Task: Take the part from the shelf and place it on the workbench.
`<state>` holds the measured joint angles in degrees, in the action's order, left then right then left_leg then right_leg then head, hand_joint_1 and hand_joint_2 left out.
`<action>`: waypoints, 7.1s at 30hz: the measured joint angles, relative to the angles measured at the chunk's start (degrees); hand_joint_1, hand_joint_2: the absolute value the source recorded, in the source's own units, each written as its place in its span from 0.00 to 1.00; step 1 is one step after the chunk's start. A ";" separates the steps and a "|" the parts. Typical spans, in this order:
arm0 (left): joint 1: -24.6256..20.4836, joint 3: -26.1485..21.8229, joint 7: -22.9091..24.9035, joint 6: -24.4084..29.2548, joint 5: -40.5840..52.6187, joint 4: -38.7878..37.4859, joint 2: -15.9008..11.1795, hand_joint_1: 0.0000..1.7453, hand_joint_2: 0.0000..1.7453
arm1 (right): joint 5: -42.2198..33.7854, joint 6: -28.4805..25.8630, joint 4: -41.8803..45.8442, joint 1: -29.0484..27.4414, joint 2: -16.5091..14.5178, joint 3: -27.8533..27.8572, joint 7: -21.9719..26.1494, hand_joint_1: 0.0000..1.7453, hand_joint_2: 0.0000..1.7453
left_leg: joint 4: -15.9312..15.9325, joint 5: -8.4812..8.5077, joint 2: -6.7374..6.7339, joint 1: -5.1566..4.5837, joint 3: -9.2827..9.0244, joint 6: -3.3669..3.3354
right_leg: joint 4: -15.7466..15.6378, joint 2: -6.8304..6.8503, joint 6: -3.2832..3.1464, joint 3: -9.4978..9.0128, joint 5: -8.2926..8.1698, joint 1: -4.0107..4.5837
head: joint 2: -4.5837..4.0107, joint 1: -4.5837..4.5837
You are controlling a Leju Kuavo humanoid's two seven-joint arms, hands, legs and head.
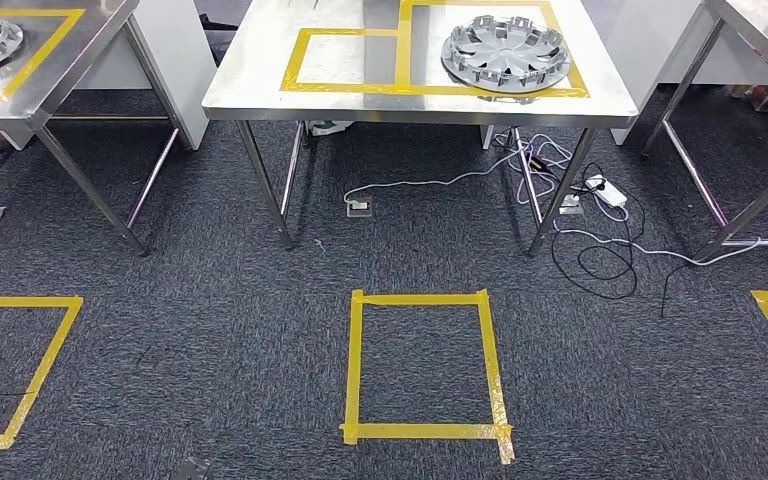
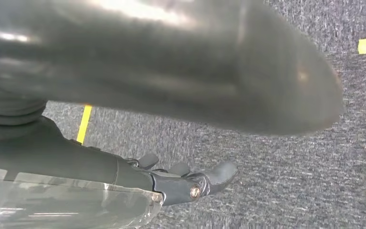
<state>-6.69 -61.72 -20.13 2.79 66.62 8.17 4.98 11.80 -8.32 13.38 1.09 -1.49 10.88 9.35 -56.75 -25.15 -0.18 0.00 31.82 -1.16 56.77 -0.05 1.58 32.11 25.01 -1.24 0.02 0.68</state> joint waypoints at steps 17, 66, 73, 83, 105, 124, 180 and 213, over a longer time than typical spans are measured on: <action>1.07 -1.02 0.39 3.98 -0.48 -0.32 -0.73 0.00 0.00 | 0.31 0.11 -0.21 -0.11 0.32 -2.26 -0.79 0.00 0.00 | 0.00 0.00 0.00 0.01 0.01 0.00 | 0.00 0.00 0.00 0.02 0.00 0.01 | 0.00 0.00; 0.04 -3.34 -1.14 7.20 0.20 -0.10 -1.84 0.00 0.00 | -2.27 -1.25 -1.58 -0.12 -0.83 -2.27 -0.52 0.00 0.00 | -0.80 -0.89 -6.02 -0.73 -0.11 -1.03 | 1.10 2.75 0.54 -0.24 1.70 0.25 | 0.00 -0.03; 0.35 -3.34 -1.14 6.89 0.01 -0.09 -1.70 0.00 0.00 | -2.13 -1.46 -1.64 -0.09 -0.86 -2.27 -0.67 0.00 0.00 | -13.93 -9.59 -0.36 0.37 4.84 1.30 | 0.74 -0.81 -1.65 0.88 0.22 -0.41 | 0.00 0.03; 0.52 -3.33 -0.80 6.69 0.46 -0.09 -1.78 0.00 0.00 | -2.66 -1.85 -1.68 -0.43 -0.94 -2.25 -0.57 0.00 0.00 | -0.38 -2.81 3.11 0.11 -2.63 -0.80 | 0.37 -6.49 0.86 2.33 -1.89 -0.55 | 0.00 0.08; -0.02 -3.34 0.57 7.42 0.58 -0.11 -1.35 0.00 0.00 | -3.20 -1.80 -1.78 -0.08 -0.71 -2.24 -0.61 0.00 0.00 | -16.65 -10.46 -0.03 0.29 5.22 1.30 | -0.35 -1.73 -1.95 0.04 -0.05 -0.10 | 0.00 0.07; -0.15 -3.34 0.73 7.51 1.21 -0.20 -1.50 0.00 0.00 | -3.30 -1.76 -1.82 -0.36 -1.08 -2.23 -0.26 0.00 0.00 | 1.82 -0.64 -4.83 -0.25 -2.09 -1.55 | 6.27 1.72 1.13 2.55 3.13 0.09 | 0.00 -0.27; -0.31 -3.34 0.77 8.09 2.54 -0.28 -1.90 0.00 0.00 | -3.75 -1.13 -2.22 -0.53 -1.90 -2.16 0.96 0.00 0.00 | 4.13 -0.29 -0.86 0.32 -3.54 -1.96 | 11.04 -1.28 -0.96 7.64 3.93 0.89 | 0.00 -0.13; -0.61 -3.07 1.93 9.15 5.45 0.04 -1.18 0.00 0.00 | -5.27 -1.25 -2.28 -1.12 -2.28 -2.03 2.70 0.00 0.00 | 2.95 -0.61 -3.06 0.31 -2.46 -1.65 | 15.41 -0.56 -0.29 8.92 5.46 -0.06 | 0.00 -0.20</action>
<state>-7.30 -64.80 -18.20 11.95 72.07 8.21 3.80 6.52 -9.56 11.10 -0.03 -3.76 8.86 12.05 -53.79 -25.76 -3.24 0.31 29.36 -2.81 72.18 -0.61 1.29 41.03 30.47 -1.29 0.02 0.48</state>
